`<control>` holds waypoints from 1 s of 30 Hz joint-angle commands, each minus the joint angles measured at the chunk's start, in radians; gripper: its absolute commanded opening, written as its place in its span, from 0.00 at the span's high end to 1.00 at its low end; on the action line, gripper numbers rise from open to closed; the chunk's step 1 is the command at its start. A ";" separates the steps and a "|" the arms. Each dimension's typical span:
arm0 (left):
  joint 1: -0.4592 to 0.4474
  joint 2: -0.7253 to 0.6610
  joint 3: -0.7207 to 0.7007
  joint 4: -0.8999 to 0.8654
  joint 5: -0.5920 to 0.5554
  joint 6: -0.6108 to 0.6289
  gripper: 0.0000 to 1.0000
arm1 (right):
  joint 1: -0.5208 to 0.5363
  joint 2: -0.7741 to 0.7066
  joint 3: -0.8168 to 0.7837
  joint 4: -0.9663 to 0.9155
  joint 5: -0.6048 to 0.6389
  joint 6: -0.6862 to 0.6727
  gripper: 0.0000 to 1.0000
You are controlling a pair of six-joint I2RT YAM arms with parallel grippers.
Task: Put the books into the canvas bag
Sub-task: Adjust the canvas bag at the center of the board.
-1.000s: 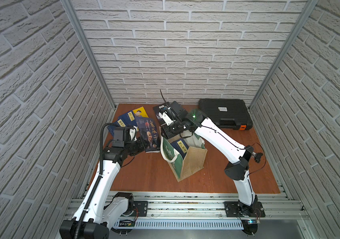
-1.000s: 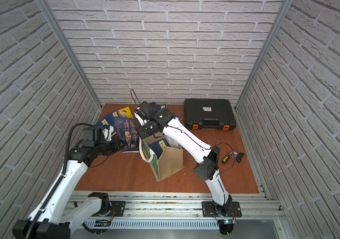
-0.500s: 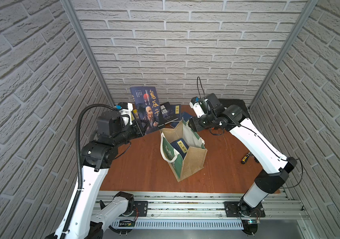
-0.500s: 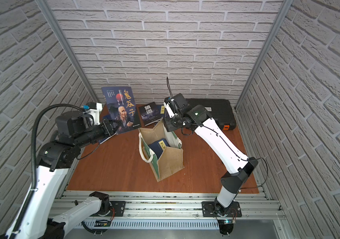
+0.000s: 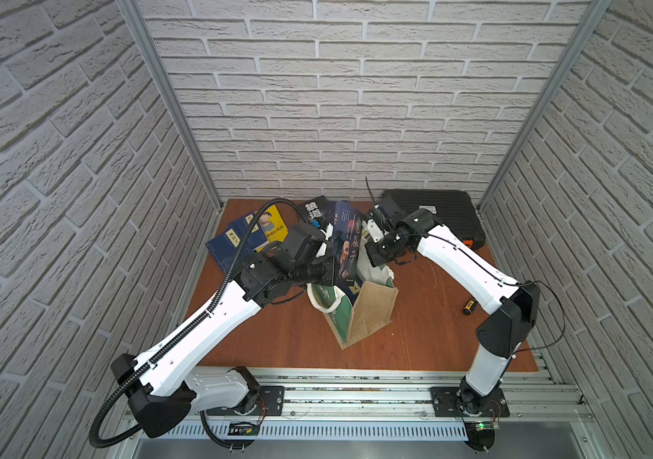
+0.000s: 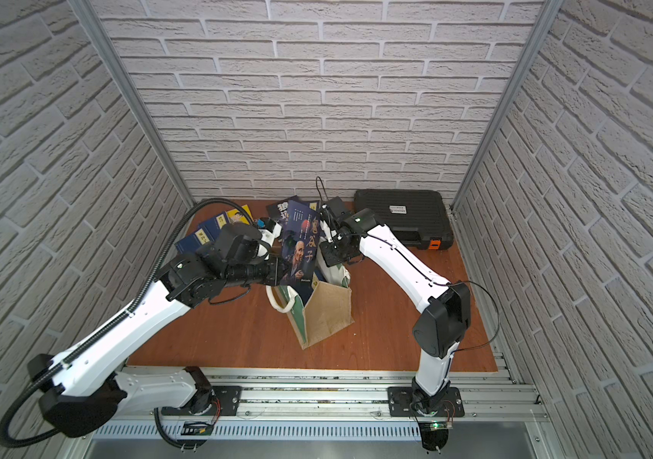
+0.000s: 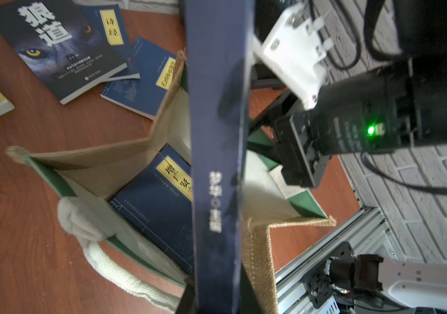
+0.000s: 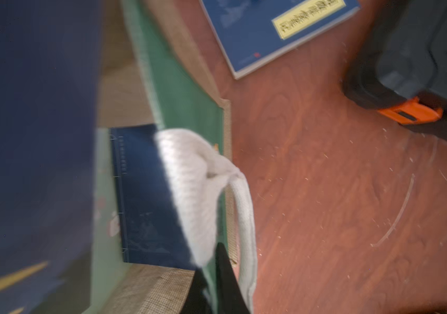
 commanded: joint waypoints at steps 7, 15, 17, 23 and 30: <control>-0.044 0.022 0.007 -0.099 0.016 0.022 1.00 | -0.086 -0.155 -0.159 0.051 -0.041 0.119 0.94; 0.005 0.108 0.071 -0.333 0.031 0.015 1.00 | -0.104 -0.238 -0.217 0.109 -0.055 0.212 0.94; 0.044 0.126 0.089 -0.381 0.014 0.011 1.00 | -0.104 -0.266 -0.247 0.132 -0.073 0.238 0.94; 0.185 0.169 0.171 -0.445 -0.074 0.052 1.00 | -0.101 -0.354 -0.369 0.226 -0.166 0.336 0.94; 0.218 0.297 0.350 -0.470 -0.117 0.111 1.00 | -0.091 -0.416 -0.459 0.303 -0.193 0.399 0.94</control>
